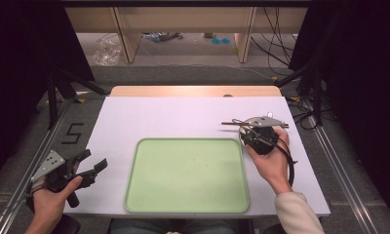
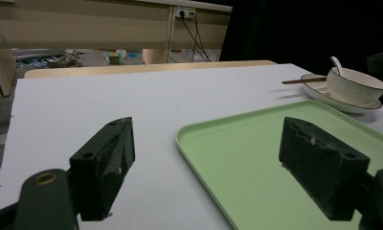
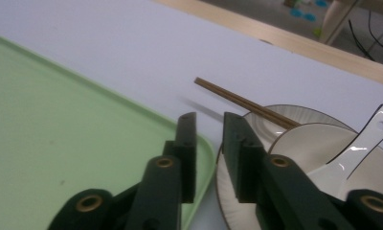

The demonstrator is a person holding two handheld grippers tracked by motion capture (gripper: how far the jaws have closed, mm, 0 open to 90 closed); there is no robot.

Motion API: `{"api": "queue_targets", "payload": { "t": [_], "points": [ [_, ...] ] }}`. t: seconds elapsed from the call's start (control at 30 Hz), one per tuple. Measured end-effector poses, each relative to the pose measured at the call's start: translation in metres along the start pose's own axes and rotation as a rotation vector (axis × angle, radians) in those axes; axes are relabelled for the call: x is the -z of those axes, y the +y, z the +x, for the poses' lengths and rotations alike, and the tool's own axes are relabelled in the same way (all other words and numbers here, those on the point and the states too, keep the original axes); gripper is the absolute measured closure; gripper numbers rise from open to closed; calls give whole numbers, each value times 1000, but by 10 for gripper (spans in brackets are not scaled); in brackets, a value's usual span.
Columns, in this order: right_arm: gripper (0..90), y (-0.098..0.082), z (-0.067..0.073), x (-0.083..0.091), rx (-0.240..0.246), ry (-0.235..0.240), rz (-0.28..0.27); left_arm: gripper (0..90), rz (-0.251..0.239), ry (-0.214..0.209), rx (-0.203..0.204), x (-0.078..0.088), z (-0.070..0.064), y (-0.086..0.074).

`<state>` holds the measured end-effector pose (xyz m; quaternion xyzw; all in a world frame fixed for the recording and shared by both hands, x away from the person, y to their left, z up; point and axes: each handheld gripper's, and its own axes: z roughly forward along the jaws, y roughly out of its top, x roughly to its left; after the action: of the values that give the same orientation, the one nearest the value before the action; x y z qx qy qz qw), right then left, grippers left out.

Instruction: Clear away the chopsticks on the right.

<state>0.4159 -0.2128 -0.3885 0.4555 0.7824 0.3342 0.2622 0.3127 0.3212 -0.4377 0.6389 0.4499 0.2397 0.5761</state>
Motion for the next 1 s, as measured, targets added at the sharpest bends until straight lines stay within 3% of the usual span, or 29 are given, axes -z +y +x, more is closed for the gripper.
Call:
{"api": "queue_targets", "payload": {
  "t": [0.1, 0.27, 0.47, 0.77, 0.87, 0.93, 1.0],
  "points": [
    [900, 14, 0, -13, -24, 9, 43, 198, 0, -3, -1, 0, 1, 0],
    [900, 31, -1, -30, -43, 10, 71, 198, -1, -5, -1, 0, 1, 0],
    [900, 49, -10, -65, -41, -28, 114, 198, -3, -8, -1, 0, 1, 0],
    [900, 51, -19, -107, -72, -58, 179, 198, -1, -8, 1, 0, 1, 0],
    [900, 49, -24, -117, -54, -71, 197, 198, -2, -9, 1, 0, 1, 0],
    [900, 47, -28, -122, -95, -82, 215, 198, -3, -9, 0, 0, 1, 0],
    [900, 44, -35, -125, -100, -90, 223, 198, -3, -9, 2, 0, 1, 0]
  ]
}}
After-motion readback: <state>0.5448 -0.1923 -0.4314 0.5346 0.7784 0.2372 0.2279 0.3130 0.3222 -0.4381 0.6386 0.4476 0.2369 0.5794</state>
